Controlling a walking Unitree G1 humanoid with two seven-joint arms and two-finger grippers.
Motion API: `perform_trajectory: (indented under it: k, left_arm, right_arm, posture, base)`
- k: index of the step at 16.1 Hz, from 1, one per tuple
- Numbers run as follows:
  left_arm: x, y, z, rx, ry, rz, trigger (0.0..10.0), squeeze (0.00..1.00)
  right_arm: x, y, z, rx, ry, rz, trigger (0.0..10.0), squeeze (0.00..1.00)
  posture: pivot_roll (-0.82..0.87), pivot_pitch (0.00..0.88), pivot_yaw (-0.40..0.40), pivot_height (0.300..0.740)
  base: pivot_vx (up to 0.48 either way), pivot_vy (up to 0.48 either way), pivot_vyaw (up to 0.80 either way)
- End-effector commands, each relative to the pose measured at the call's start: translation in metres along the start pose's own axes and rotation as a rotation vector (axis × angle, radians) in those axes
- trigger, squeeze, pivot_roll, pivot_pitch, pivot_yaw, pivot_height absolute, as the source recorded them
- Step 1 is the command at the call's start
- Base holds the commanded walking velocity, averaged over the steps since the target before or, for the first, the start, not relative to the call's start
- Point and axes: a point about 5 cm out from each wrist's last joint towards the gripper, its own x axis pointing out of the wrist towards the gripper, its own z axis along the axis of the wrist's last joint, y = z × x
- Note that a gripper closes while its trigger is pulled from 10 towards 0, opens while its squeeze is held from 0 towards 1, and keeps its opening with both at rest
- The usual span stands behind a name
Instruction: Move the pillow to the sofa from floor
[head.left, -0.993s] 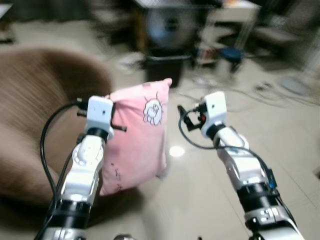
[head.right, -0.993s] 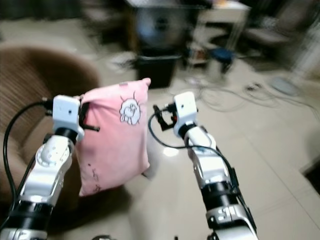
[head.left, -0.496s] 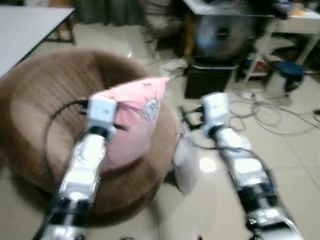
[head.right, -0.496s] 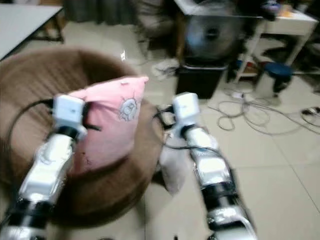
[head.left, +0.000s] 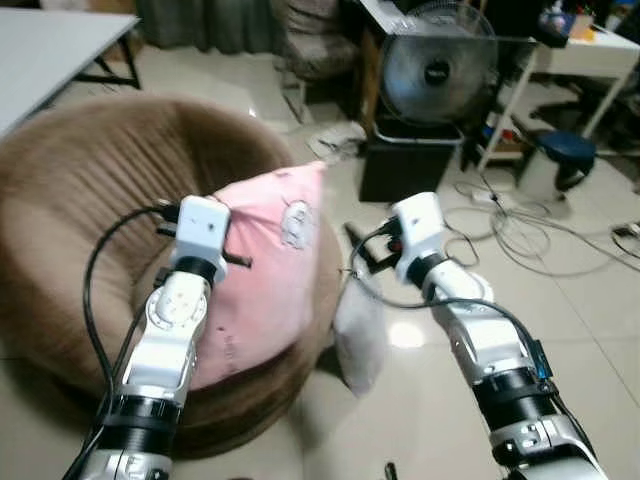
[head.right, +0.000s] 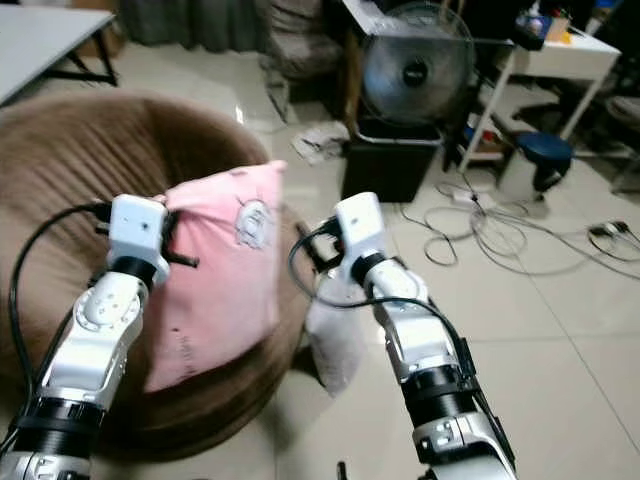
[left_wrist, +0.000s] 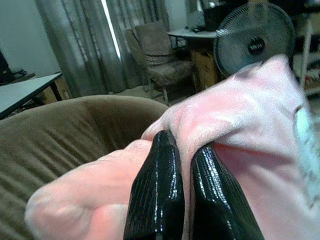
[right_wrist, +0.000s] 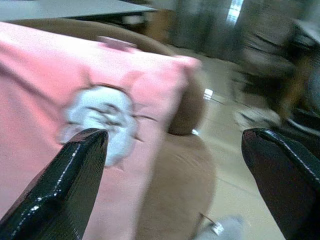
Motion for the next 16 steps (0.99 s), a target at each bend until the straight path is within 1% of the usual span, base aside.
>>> perform_trajectory:
  k: [1, 4, 5, 7, 8, 9, 10, 14, 16]
  left_arm:
    - [0.006, -0.004, 0.009, 0.023, -0.039, -0.038, 10.0, 0.00]
    - [0.014, -0.009, 0.005, 0.035, -0.016, -0.086, 10.0, 0.00]
    - [0.016, -0.010, 0.006, 0.035, -0.015, -0.093, 10.0, 0.00]
    - [0.025, -0.011, 0.006, 0.031, -0.006, -0.087, 10.0, 0.00]
    - [0.031, -0.009, 0.004, 0.030, 0.012, -0.060, 10.0, 0.00]
    - [0.033, -0.008, 0.003, 0.028, 0.020, -0.047, 10.0, 0.00]
    - [0.041, -0.002, -0.001, 0.036, 0.055, 0.001, 10.0, 0.00]
    - [0.050, 0.007, -0.009, 0.069, 0.111, 0.081, 10.0, 0.00]
    - [0.054, 0.013, -0.013, 0.080, 0.129, 0.134, 10.0, 0.00]
  right_arm:
    - [-0.005, -0.005, 0.004, -0.036, -0.010, 0.024, 10.0, 0.00]
    - [-0.013, -0.007, 0.001, -0.092, 0.012, 0.103, 10.0, 0.00]
    - [-0.015, -0.007, 0.001, -0.098, 0.014, 0.112, 10.0, 0.00]
    - [-0.019, -0.006, 0.002, -0.116, 0.021, 0.165, 10.0, 0.00]
    - [-0.023, -0.003, 0.001, -0.130, 0.027, 0.206, 10.0, 0.00]
    - [-0.025, -0.001, 0.001, -0.134, 0.030, 0.225, 10.0, 0.00]
    - [-0.031, 0.004, -0.001, -0.137, 0.038, 0.270, 10.0, 0.00]
    - [-0.036, 0.012, 0.000, -0.142, 0.049, 0.333, 10.0, 0.00]
    - [-0.040, 0.017, 0.000, -0.142, 0.063, 0.337, 10.0, 0.00]
  posture:
    - [0.13, 0.000, -0.042, 0.740]
    - [0.11, 0.000, -0.039, 0.740]
    - [0.11, 0.000, -0.039, 0.740]
    - [0.10, 0.000, -0.038, 0.740]
    - [0.09, 0.000, -0.042, 0.740]
    - [0.09, 0.000, -0.045, 0.740]
    - [0.08, 0.000, -0.050, 0.740]
    - [0.04, 0.000, -0.056, 0.740]
    - [0.01, 0.000, -0.055, 0.740]
  base:
    - [0.000, 0.000, 0.00]
    - [0.000, 0.000, 0.00]
    - [0.000, 0.000, 0.00]
    - [0.000, 0.000, 0.00]
    - [0.000, 0.000, 0.00]
    - [0.000, 0.000, 0.00]
    - [0.000, 0.000, 0.00]
    - [0.000, 0.000, 0.00]
    - [0.000, 0.000, 0.00]
